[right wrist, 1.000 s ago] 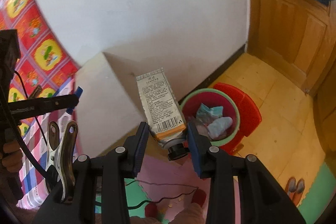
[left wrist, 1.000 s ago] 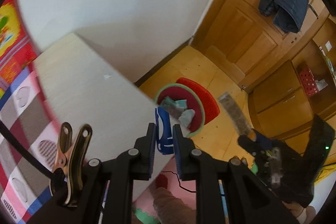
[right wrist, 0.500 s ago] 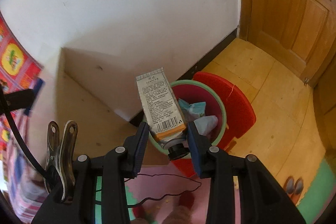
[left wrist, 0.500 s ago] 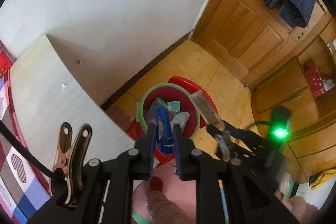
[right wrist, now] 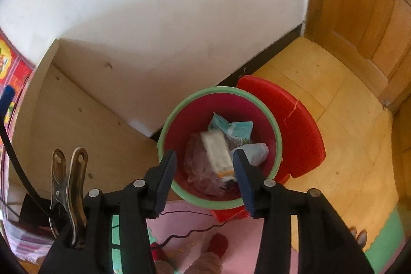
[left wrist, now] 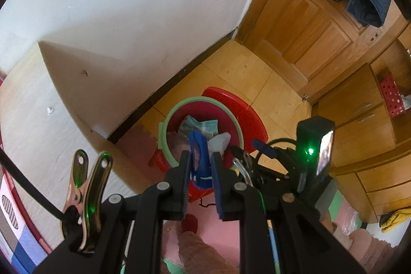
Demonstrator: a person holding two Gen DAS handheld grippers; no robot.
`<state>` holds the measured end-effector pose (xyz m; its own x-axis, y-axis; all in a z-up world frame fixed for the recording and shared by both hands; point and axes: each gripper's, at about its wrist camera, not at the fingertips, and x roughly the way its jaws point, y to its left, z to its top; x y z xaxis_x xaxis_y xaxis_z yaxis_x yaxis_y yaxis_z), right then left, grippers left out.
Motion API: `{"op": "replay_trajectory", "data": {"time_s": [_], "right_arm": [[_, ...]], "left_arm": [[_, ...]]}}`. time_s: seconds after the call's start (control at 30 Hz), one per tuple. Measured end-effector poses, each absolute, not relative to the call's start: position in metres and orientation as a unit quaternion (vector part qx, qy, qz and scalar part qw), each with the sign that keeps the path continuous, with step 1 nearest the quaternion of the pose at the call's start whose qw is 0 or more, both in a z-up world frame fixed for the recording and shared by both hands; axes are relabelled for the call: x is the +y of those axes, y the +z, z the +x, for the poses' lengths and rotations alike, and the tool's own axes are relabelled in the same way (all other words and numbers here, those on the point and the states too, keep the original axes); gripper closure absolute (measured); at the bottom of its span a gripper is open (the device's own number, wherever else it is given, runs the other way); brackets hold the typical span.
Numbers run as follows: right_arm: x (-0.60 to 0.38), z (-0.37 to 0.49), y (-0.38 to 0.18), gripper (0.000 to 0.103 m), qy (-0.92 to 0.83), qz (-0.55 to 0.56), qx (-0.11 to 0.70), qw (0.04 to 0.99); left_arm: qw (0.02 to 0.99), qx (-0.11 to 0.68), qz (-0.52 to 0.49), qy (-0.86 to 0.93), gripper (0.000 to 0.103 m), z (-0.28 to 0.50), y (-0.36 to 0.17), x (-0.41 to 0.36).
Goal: Collect trash
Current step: 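Open the left gripper over the bucket to drop the blue clip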
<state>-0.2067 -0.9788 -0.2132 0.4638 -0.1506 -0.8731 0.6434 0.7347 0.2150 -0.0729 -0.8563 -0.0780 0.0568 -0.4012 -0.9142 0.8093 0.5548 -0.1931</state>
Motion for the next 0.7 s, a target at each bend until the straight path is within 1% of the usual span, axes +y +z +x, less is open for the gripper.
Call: {"op": "replay_trajectory", "data": {"time_s": [0.4,0.7], "right_arm": [[-0.963,-0.238,-0.19,0.056,-0.259,0.229,0.456,0.82],[-0.963,-0.257,-0.191,0.056,-0.272,0.238,0.455,0.814]], "left_arm": [[0.677,0.539,0.206,-0.457,0.086,-0.085,-0.1,-0.896],[0.664,0.525,0.226,-0.482,0.086,-0.09,-0.123,-0.934]]}}
